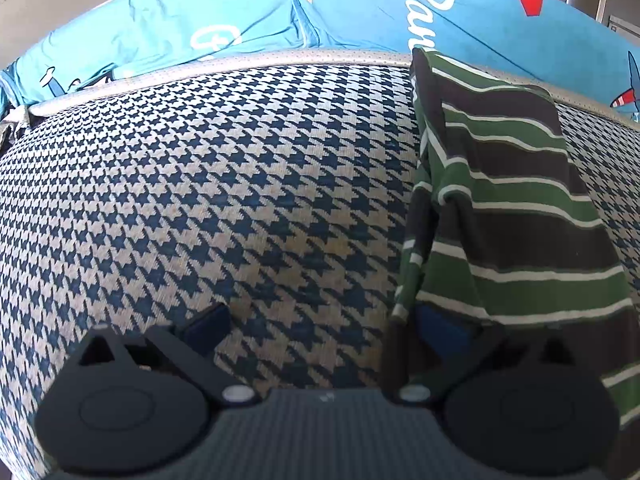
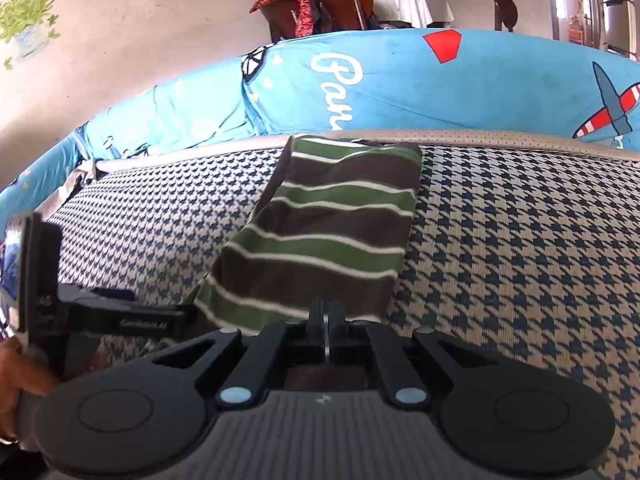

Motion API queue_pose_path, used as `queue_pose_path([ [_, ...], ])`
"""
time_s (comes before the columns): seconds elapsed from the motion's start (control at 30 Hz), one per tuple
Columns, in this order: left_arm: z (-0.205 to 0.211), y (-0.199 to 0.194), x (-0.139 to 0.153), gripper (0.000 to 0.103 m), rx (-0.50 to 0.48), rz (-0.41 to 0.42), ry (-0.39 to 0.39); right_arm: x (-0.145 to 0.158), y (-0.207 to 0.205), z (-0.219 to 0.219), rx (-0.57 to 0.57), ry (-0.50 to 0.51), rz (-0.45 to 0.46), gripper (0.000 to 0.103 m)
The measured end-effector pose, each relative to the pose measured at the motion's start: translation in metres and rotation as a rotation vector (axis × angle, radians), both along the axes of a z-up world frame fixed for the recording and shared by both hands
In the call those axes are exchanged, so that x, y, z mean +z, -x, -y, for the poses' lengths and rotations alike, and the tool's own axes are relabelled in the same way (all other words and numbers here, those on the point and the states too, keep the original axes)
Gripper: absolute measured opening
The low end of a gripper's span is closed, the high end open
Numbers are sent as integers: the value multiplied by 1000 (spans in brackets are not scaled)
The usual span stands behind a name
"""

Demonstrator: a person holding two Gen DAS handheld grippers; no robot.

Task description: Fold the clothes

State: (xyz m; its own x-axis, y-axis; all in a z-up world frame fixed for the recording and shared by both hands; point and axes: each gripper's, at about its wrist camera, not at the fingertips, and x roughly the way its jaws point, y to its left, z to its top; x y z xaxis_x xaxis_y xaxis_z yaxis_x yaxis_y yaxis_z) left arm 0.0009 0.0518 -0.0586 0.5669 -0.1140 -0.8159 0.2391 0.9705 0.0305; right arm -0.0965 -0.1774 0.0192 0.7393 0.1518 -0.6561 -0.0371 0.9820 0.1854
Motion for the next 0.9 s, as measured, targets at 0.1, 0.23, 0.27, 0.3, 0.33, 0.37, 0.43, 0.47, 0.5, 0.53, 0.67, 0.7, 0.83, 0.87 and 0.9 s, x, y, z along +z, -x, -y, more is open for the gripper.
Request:
queue_pose_path([
  [0.1, 0, -8, -1, 103, -8, -18, 5, -2, -10, 4, -19, -3, -4, 5],
  [0.23, 2, -14, -1, 103, -11, -26, 8, -5, -24, 11, -47, -9, -9, 11],
  [0.27, 2, -16, -1, 103, -11, -28, 10, -6, -28, 14, -54, -11, -11, 11],
  [0.3, 2, -17, -1, 103, -10, -30, 13, -7, -32, 16, -61, -12, -10, 11],
  [0.33, 2, -18, -1, 103, -7, -33, 15, -7, -36, 19, -68, -14, -8, 11],
  [0.37, 2, -19, -1, 103, -4, -35, 17, -7, -40, 21, -76, -17, -5, 11],
  [0.43, 1, -21, -1, 103, 4, -38, 21, -8, -49, 28, -93, -32, -1, 12],
  [0.47, 1, -22, -1, 103, 8, -38, 23, -9, -53, 32, -102, -41, 0, 12],
  [0.5, 1, -22, -1, 103, 12, -38, 25, -9, -58, 36, -113, -51, 1, 12],
  [0.53, 1, -23, -1, 103, 16, -38, 27, -10, -62, 39, -123, -59, 3, 12],
  [0.67, 0, -26, -1, 103, 31, -39, 31, -12, -78, 52, -159, -88, 11, 12],
  [0.7, 0, -27, 0, 103, 36, -40, 32, -13, -83, 55, -169, -96, 12, 12],
  [0.83, 0, -33, -1, 103, 61, -42, 21, -16, -99, 65, -198, -127, 14, 12],
  [0.87, 1, -34, -1, 103, 63, -43, 15, -17, -103, 67, -203, -131, 16, 12],
  [0.9, 1, -35, -2, 103, 64, -40, 12, -17, -106, 69, -209, -136, 18, 12],
])
